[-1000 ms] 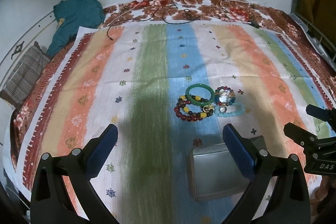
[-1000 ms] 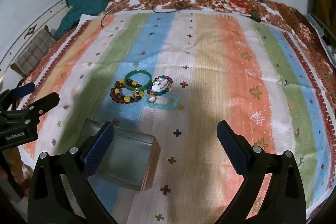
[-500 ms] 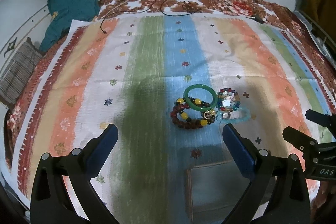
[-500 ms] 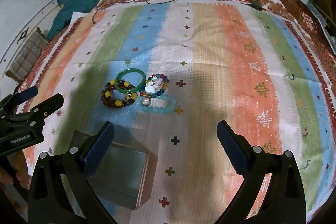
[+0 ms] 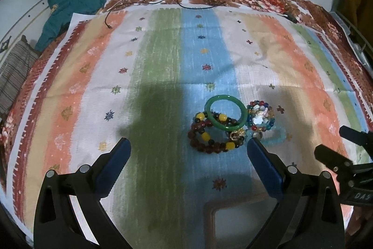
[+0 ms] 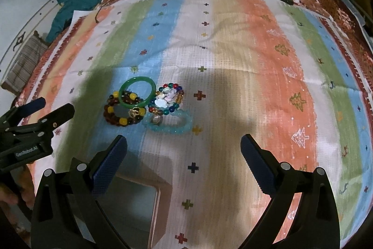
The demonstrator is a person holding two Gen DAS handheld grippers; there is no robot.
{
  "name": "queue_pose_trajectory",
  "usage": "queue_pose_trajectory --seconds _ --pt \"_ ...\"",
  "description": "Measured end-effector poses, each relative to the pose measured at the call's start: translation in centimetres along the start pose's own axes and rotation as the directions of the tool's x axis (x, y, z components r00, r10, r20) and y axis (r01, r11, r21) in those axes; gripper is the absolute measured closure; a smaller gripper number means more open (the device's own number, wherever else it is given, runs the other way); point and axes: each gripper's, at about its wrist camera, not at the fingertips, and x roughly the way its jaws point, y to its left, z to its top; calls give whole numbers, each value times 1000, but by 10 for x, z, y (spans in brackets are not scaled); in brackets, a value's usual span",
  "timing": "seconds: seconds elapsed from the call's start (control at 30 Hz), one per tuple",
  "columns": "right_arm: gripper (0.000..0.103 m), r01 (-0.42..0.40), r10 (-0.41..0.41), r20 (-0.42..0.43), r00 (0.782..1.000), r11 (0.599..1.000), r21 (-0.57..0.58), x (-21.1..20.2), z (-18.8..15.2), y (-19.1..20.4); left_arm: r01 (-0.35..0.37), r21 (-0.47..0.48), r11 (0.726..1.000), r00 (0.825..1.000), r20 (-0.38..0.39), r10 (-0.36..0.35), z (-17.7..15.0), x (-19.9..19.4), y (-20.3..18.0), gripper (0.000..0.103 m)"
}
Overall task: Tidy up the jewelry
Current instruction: 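Move both tools forward past the tin toward the bracelet cluster, then lower the left tool onto the green jade bangle and close it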
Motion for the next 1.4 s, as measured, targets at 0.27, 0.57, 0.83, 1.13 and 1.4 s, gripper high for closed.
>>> queue_pose_trajectory --seconds 0.27,0.57,0.83,1.13,1.4 --pt "4 7 -7 -21 1000 1000 -1 17 6 -1 5 9 1000 1000 -24 -5 10 18 -4 6" --pt "4 5 -3 -52 999 1000 27 39 17 -7 1 27 1000 998 -62 0 19 45 -5 6" --pt "5 9 -7 -72 997 1000 19 52 25 -3 15 20 1000 995 -99 -13 28 66 -6 12" --pt "6 29 -27 -105 994 999 24 75 34 -6 33 39 999 991 -132 -27 36 83 -12 25" --pt "18 28 -23 -135 991 999 35 93 40 -8 62 38 997 988 -144 -56 43 99 -15 34"
